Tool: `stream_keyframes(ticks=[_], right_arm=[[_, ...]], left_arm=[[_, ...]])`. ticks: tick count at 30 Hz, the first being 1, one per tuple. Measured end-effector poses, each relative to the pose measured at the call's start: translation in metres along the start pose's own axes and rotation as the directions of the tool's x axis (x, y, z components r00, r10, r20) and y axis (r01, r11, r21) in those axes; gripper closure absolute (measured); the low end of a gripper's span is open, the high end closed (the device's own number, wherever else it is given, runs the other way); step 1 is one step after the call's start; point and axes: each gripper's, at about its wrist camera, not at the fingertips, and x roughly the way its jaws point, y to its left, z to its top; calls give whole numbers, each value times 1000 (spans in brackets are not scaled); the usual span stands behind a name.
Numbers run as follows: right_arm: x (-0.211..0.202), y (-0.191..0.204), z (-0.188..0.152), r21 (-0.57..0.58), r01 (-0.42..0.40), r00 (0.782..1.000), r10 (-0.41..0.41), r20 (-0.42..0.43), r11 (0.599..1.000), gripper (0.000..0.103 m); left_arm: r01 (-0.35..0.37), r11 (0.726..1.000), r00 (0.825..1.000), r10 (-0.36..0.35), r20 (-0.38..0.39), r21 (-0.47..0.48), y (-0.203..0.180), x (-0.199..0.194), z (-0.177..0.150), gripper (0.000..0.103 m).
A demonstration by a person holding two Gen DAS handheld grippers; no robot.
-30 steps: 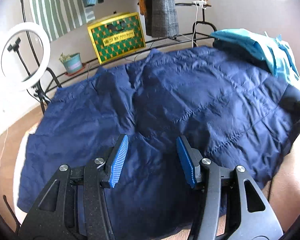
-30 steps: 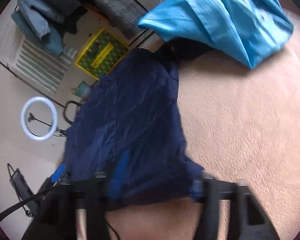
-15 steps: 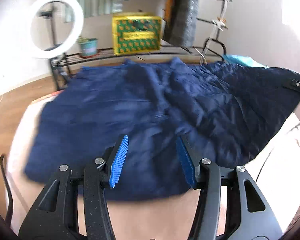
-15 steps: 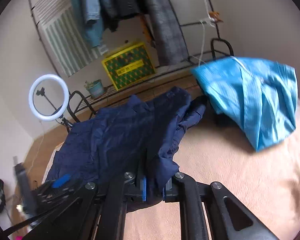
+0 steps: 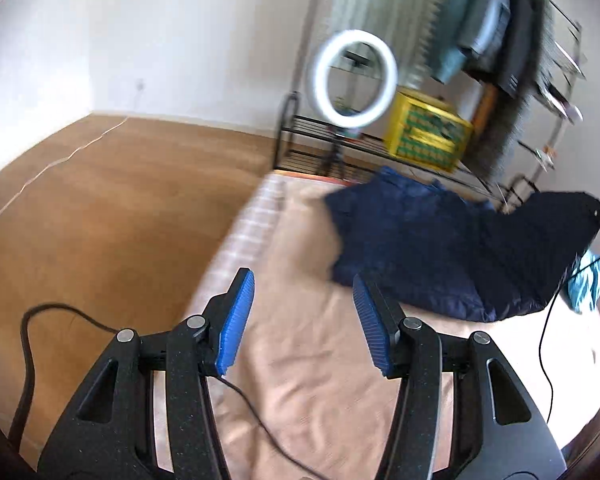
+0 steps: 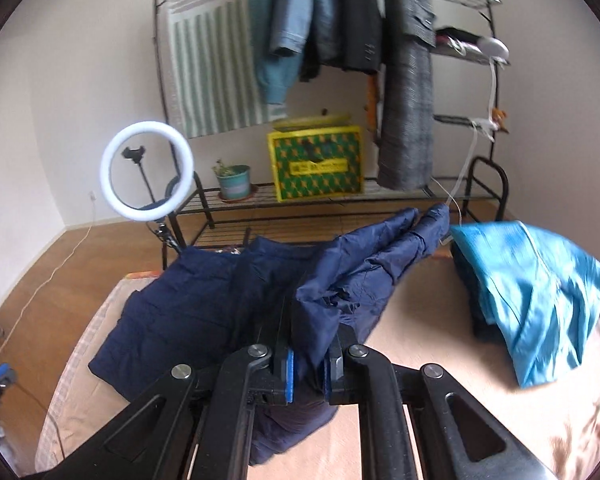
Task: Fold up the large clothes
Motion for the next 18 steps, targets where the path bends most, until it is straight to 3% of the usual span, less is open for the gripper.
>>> stream_keyframes(ticks=[8,12,18], right_arm=[[22,101,12,-176,-55,998,57,6,983,96],[48,172,3,-307,-109,994,106,-26,945,97],[98,268,-32,-423,-225,973,182,-141,878,98]], left_arm=[[-24,999,999,26,48,-28,34,-32,-6,49],[-36,998,998,38,48,-58,53,-37,-11,49],[-75,990,997,78,23,-116,82,-37,-22,49]])
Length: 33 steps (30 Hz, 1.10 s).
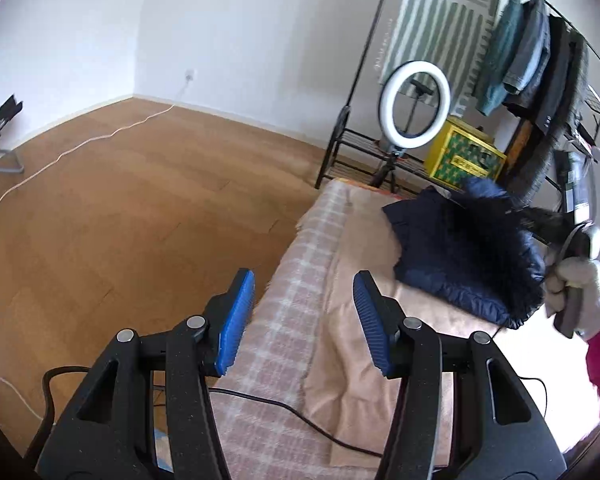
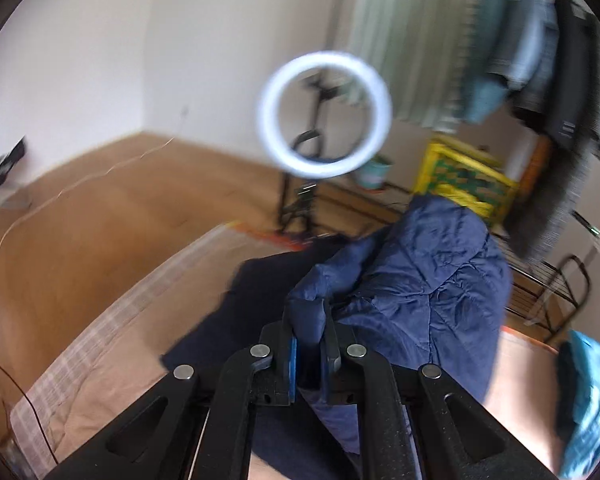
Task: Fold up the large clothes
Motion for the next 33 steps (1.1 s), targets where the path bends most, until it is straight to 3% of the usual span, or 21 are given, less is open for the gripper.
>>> stream_keyframes(ticks=[3,8,18,21,22,25,28,30,31,33], right_arm=[[37,39,-5,-59,-41,998,38,-50,997,98],[80,90,-25,-171,-48,992,27,-123,984,98],[104,98,-54,-143,-184,968,154,-198,972,97],[101,101,-59,-164,-227,960,193,-203,960,91],[96,98,-57,-150,-251,954,219,-204,956,82],[73,83,-49,-76,-321,937,305,-169,944,70],[34,48,-41,47,-425,900,428,-89,904,54],[3,16,-42,117,-470,880,475,-23,875,53],[-6,4,-42,137,-473,878,479,-11,870,53],[-27,-28,-50,177,-440,895,446,9,880,53]], left_arm=[[1,1000,1000,-2,-23,-30,9,3,-1,49],[-15,1000,999,15,-28,-7,8,4,3,49],[18,1000,999,-18,-41,15,-11,22,4,49],[27,1000,998,-26,-49,11,-16,29,5,49],[31,999,998,-30,-51,11,-19,32,6,49],[37,999,998,-36,-57,13,-27,42,9,49],[78,997,993,-78,-87,0,-37,55,12,48],[118,993,987,-118,-111,-9,-46,66,15,46],[143,990,982,-144,-122,-15,-53,73,16,45],[195,980,969,-197,-150,-29,-67,88,20,45]])
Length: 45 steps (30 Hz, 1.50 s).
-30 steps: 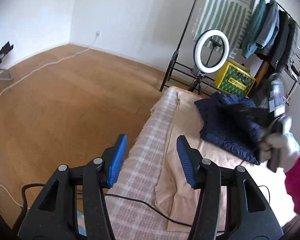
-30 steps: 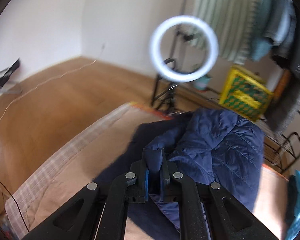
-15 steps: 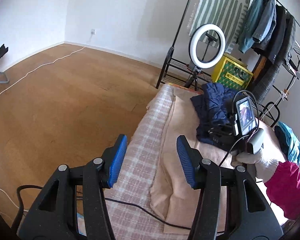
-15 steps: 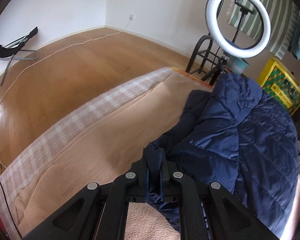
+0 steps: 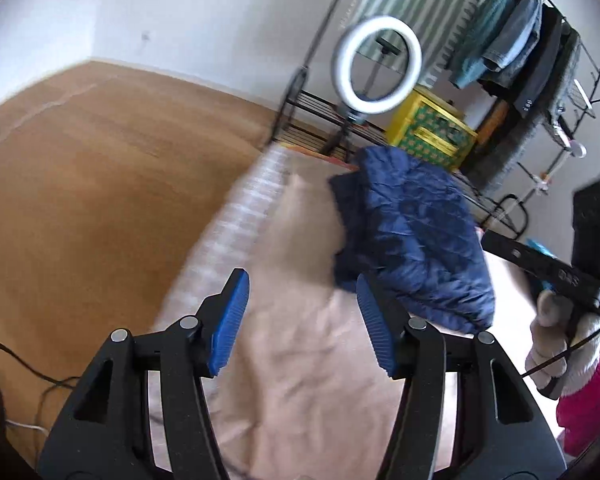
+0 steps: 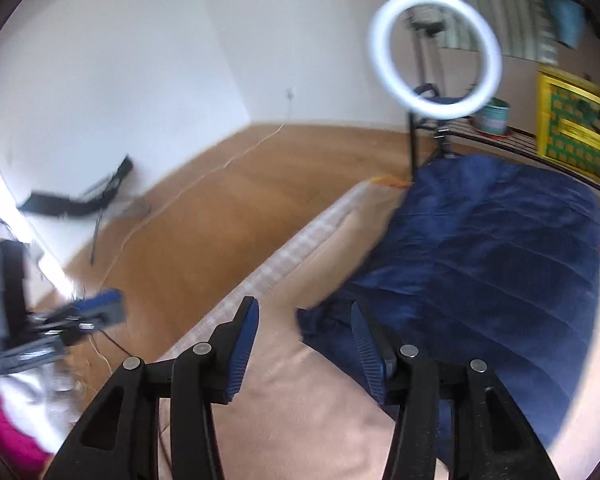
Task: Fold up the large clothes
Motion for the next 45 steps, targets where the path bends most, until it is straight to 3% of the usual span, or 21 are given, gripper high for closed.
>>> stream_keyframes(ticks=[2,4,6,12,15,18,23,26,29,31,34,36,37,39,41,43,45], right_arm=[[-20,-18,-6,19,70,998,-70,7,997,53],[-35,-42,-13,20,195,981,-195,5,981,58],[-40,-63,-17,25,267,964,-267,5,963,59],[-37,-123,0,31,368,928,-369,39,929,59],[-29,-157,23,77,369,922,-375,93,926,59],[-3,-189,47,139,329,932,-345,109,934,59],[58,-235,52,231,360,928,-373,15,904,59],[84,-243,42,191,388,921,-389,-35,902,58],[95,-240,38,143,419,908,-414,-66,897,57],[94,-238,43,127,430,902,-422,-85,894,56],[68,-238,46,148,385,923,-380,-59,911,45],[40,-237,41,179,347,936,-351,-11,921,27],[26,-238,37,198,322,944,-329,2,926,21],[5,-242,26,256,253,964,-266,19,933,18],[-11,-249,11,327,175,981,-191,18,929,18],[-23,-258,-7,405,95,994,-110,15,909,17],[-29,-264,-21,468,26,999,-43,25,883,15]], left_arm=[[27,1000,1000,-27,-10,0,-12,15,8,45],[43,999,999,-43,-17,20,-29,33,19,45],[75,996,997,-74,-22,46,-49,54,30,45],[39,990,995,-26,-93,133,-88,128,45,45],[1,988,993,18,-120,156,-88,156,41,45],[-17,987,987,42,-152,161,-81,178,31,45],[-23,978,983,59,-172,207,-77,198,15,42],[-10,974,983,51,-174,226,-75,201,12,38],[18,981,977,24,-214,194,-66,206,14,34],[70,991,965,-37,-261,118,-55,204,24,34],[123,992,966,-112,-232,34,-39,193,50,34],[184,982,958,-190,-215,-47,-25,192,72,27],[235,967,943,-251,-220,-99,-17,196,82,22],[315,927,900,-360,-244,-205,-2,210,99,21],[354,892,869,-425,-255,-280,8,225,109,21],[365,880,854,-447,-266,-305,10,239,118,21],[355,879,852,-445,-276,-319,12,254,123,21]])
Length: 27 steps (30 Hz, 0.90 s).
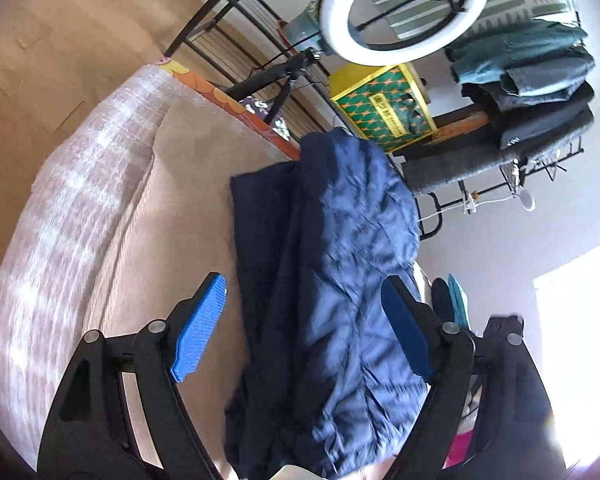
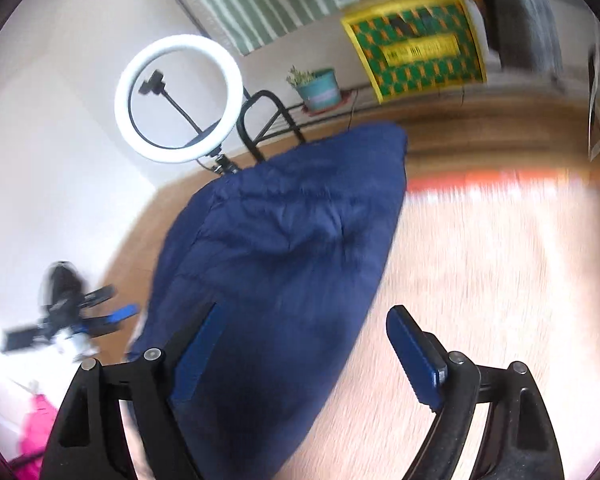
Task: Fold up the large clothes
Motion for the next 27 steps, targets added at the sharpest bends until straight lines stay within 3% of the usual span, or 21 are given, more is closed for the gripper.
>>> stream_keyframes(ticks=[4,13,23,27], right_arm=[[4,-20,-12,110,-103,993,108,-37,989,11],[31,-26,-22,138,-138,985,151,-86,981,11],[51,-27,-22,161,-174,980,187,-69,972,11],[67,-19,-14,180,-199,976,212,-53,963,19]], left_arm=[[29,1000,999,-29,-40,-7,3,21,8,21],[-47,995,988,59,-143,85,-5,68,11,21],[-9,998,996,14,-90,57,2,74,20,21],[-25,996,997,31,-74,82,-7,82,20,27]])
